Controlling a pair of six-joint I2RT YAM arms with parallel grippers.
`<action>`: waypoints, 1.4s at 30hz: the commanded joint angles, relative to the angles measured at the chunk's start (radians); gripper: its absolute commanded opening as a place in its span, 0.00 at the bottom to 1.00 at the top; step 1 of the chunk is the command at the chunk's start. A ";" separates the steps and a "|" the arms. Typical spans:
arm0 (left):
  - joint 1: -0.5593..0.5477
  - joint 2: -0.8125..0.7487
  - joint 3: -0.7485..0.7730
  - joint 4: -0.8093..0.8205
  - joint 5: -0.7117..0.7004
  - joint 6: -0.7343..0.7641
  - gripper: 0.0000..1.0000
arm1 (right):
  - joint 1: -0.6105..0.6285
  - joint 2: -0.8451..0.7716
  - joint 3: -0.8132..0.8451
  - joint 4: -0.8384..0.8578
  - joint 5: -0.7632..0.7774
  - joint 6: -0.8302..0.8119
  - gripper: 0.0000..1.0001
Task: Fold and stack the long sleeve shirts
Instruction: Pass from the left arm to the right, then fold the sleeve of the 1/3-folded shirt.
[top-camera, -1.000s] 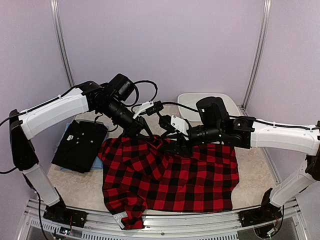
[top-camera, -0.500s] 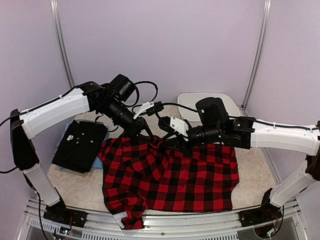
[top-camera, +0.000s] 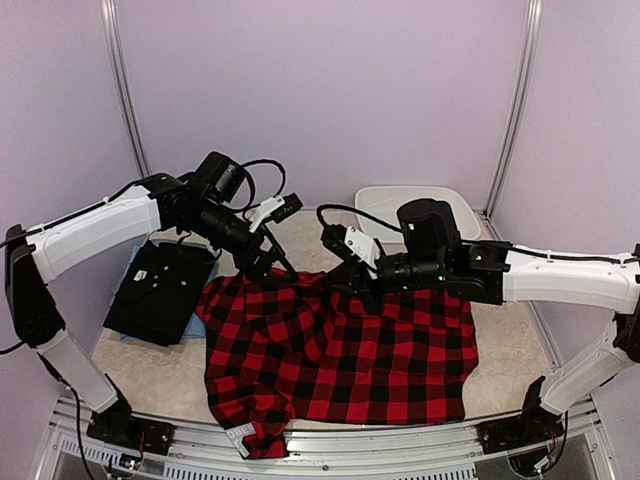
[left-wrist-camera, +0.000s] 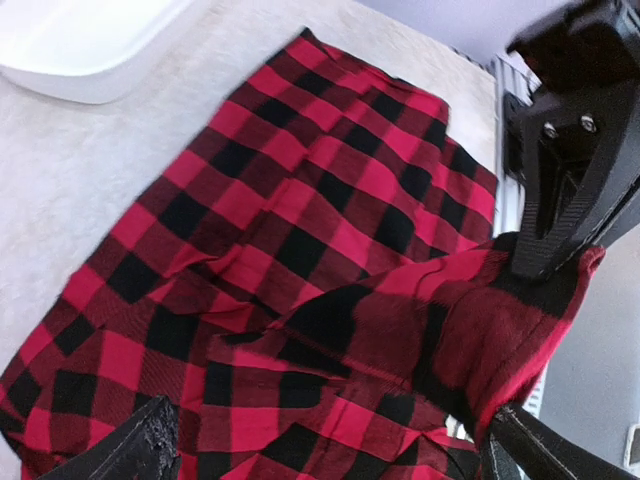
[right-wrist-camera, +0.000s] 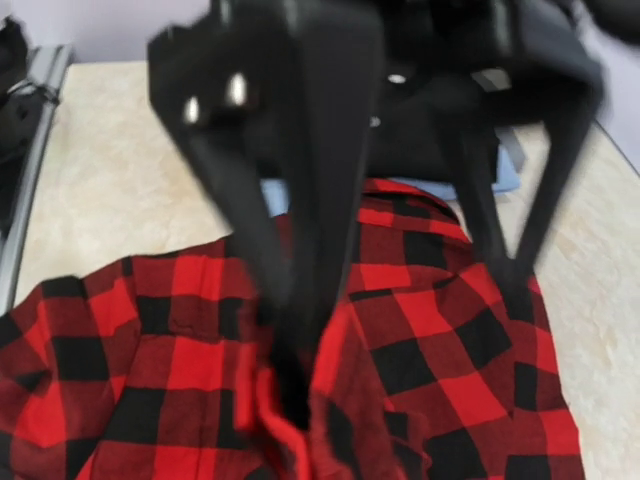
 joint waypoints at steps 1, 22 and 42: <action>0.121 -0.177 -0.102 0.246 -0.096 -0.154 0.99 | 0.004 -0.030 -0.001 0.087 0.106 0.122 0.00; 0.232 -0.327 -0.308 0.471 -0.275 -0.338 0.99 | -0.313 -0.138 -0.203 0.089 0.404 0.496 0.00; -0.012 -0.180 -0.385 0.573 -0.464 -0.360 0.99 | -0.365 -0.144 -0.536 0.207 0.554 0.762 0.00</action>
